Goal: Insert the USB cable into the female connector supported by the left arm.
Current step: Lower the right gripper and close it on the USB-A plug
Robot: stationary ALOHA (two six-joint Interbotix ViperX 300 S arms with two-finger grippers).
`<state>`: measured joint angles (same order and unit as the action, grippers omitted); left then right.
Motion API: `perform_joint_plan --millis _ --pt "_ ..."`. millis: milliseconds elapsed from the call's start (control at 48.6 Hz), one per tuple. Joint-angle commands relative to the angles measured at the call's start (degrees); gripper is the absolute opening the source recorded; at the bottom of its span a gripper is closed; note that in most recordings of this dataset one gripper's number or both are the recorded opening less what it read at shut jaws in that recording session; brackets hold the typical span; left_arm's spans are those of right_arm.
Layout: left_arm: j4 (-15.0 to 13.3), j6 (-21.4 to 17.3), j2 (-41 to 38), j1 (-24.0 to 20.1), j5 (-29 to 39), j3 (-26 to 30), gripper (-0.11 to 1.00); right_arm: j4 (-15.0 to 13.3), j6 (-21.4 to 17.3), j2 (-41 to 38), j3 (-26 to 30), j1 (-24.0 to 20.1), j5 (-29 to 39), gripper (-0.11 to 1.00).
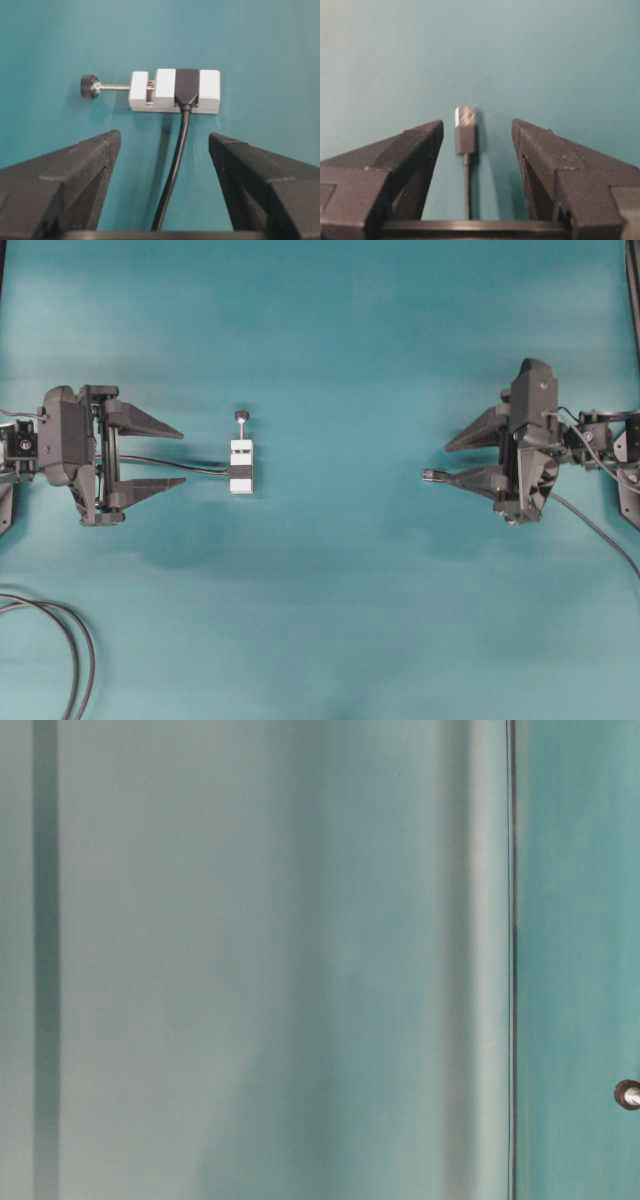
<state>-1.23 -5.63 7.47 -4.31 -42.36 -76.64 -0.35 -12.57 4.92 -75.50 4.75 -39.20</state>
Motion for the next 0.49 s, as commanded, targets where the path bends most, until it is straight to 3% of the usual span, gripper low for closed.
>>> perform_joint_plan --millis 0,473 --pt "0.0 -0.88 0.18 -0.44 -0.62 0.53 0.83 0.09 -0.44 -0.79 0.88 -0.79 -0.7 0.6" --pt "-0.09 -0.97 0.18 -0.44 -0.62 0.7 0.82 0.18 -0.7 -4.13 2.37 -0.97 -0.7 0.59"
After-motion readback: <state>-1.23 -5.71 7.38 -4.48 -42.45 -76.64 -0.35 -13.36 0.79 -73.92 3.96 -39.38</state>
